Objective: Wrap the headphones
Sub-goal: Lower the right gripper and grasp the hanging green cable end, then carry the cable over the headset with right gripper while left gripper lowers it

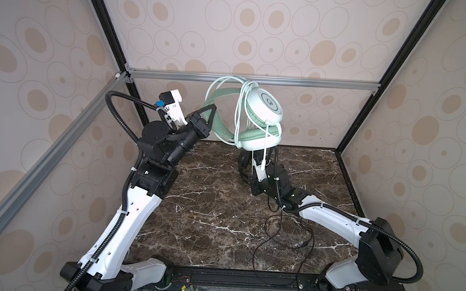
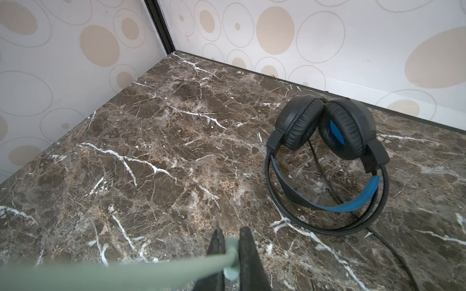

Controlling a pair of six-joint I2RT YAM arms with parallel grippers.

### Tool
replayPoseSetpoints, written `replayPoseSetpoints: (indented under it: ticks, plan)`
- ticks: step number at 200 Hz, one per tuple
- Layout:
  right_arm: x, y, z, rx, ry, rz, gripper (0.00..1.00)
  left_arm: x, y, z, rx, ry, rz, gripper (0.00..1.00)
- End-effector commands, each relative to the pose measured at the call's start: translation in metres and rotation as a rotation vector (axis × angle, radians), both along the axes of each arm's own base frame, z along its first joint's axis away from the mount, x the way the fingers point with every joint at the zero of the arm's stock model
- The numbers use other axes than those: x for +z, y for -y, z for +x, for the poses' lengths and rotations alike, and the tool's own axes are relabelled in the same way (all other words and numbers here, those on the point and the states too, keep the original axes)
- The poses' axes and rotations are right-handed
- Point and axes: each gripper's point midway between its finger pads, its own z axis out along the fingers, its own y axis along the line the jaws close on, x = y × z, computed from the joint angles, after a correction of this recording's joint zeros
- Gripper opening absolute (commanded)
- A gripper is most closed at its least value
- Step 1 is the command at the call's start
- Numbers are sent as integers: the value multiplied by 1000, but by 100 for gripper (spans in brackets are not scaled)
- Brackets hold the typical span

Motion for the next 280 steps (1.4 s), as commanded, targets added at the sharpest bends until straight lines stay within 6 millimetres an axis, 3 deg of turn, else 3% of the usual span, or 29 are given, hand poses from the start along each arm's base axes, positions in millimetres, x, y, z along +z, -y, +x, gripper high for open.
replayPoseSetpoints:
  ticks: [1, 78, 108, 174, 247, 280]
  plan:
    - [-7, -5, -8, 4, 7, -66, 0, 42, -25, -8, 65, 92, -163, 0]
    - [-13, -25, -51, 86, 42, -182, 0, 3, -33, 41, 179, -23, -129, 0]
    - [-10, -30, -60, 105, 50, -192, 0, -8, -37, 53, 237, -41, -70, 0]
    - [-3, -47, -91, 214, 77, -263, 0, -55, -48, 78, 349, -121, 90, 0]
    - [21, -81, -131, 386, 124, -268, 0, -102, -55, 97, 399, -197, 210, 0]
    - [36, -95, -140, 439, 145, -259, 0, -120, -58, 100, 423, -218, 288, 0]
